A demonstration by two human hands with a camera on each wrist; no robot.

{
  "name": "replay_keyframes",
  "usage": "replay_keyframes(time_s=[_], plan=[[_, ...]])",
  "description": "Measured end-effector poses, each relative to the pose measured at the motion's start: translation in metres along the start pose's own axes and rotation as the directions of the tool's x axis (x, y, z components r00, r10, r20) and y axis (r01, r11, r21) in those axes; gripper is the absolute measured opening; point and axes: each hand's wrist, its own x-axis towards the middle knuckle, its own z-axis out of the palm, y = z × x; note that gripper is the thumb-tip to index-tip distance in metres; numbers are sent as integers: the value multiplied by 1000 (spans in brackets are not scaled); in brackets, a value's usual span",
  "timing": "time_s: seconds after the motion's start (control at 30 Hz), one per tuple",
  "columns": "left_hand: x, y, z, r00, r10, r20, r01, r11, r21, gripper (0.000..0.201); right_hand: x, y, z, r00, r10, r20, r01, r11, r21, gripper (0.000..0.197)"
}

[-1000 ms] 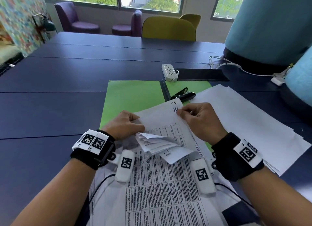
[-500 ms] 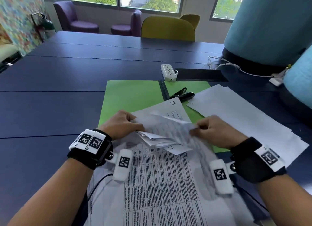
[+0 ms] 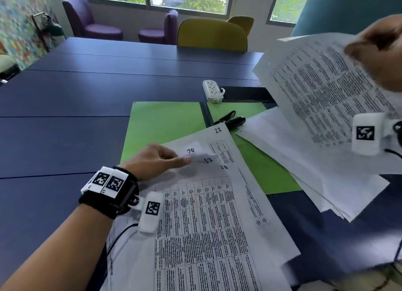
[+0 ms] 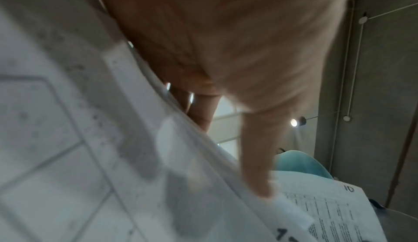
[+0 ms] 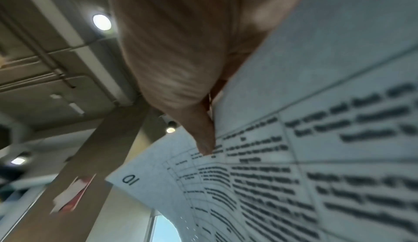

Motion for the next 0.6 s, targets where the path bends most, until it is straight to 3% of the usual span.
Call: replay_keyframes(time_s=[0.1, 0.13, 0.2, 0.33, 0.6], plan=[[2, -4, 7, 992, 3, -129, 4, 999, 53, 53, -25, -29, 21, 976, -174, 131, 192, 972, -135, 18], [1, -5, 9, 987, 13, -158, -2, 998, 69, 55, -37, -40, 31, 967, -168, 194, 206, 959, -195, 12], [1, -6, 11, 982, 22, -187, -7, 997, 79, 56, -55, -44, 61, 931, -73, 357, 189, 935, -301, 5], [3, -9, 11, 982, 20, -187, -6, 997, 72, 54, -86, -32, 118, 790, 107, 603, 192, 891, -410, 11], [5, -10, 11, 983, 18, -184, -3, 997, 82, 51, -97, -29, 150, 694, 180, 697, 230, 862, -452, 22]])
